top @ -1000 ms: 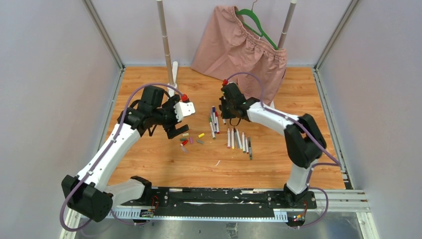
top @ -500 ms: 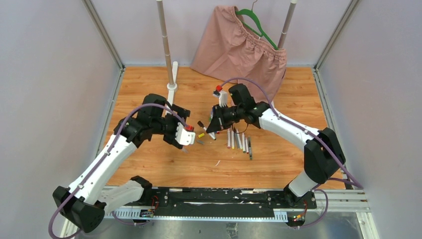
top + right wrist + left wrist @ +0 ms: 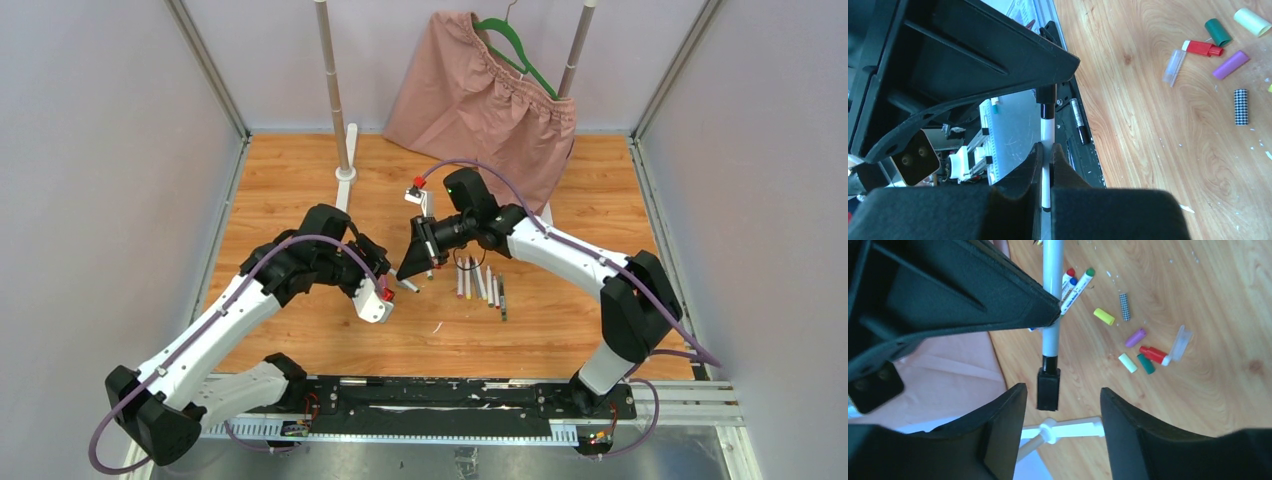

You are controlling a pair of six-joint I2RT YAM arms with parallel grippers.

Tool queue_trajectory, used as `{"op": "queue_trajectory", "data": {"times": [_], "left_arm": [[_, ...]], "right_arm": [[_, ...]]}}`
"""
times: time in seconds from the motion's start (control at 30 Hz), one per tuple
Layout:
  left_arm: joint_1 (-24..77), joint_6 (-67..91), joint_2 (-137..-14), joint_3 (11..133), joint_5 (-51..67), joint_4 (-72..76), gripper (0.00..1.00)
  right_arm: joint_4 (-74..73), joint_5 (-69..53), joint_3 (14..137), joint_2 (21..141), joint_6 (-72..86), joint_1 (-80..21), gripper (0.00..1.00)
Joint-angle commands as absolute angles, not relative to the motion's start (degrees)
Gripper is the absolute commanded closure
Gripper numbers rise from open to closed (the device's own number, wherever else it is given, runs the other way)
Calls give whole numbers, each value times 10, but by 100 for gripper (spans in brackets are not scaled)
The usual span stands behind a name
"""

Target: Open the pen caps

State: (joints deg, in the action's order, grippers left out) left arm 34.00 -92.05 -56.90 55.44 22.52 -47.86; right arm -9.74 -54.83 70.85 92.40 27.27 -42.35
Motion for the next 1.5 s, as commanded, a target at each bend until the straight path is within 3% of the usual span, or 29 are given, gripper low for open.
{"op": "queue_trajectory", "data": {"times": [0.0,0.13,0.37,0.5,0.57,0.63,0.7,1.03,1.1,1.3,1.47], "left_arm": [[351,-937,-582,568,205,-485,46],[354,-938,-585,565,204,-485,64],[369,-924,-583,567,205,-484,70],[373,-917,-587,575,194,-484,88],[374,-915,-589,575,183,-484,100],[374,-912,-591,574,175,-484,100],[374,-907,-592,576,174,-484,100],[373,-882,-610,598,161,-484,100],[374,-882,-611,597,159,-484,100],[373,-884,-612,591,137,-484,100],[371,-889,-627,591,95,-483,100]], "right_arm": [[-83,-583,728,942,296,-433,100],[-65,-586,730,949,312,-435,100],[-40,-581,732,961,333,-435,100],[-29,-579,731,968,342,-437,100],[-28,-578,729,969,343,-438,88],[-25,-576,723,966,345,-440,77],[-18,-573,717,961,350,-442,72],[43,-577,692,969,385,-453,66],[44,-573,690,967,385,-454,71],[37,-561,673,952,381,-452,100],[27,-551,642,931,378,-444,100]]}}
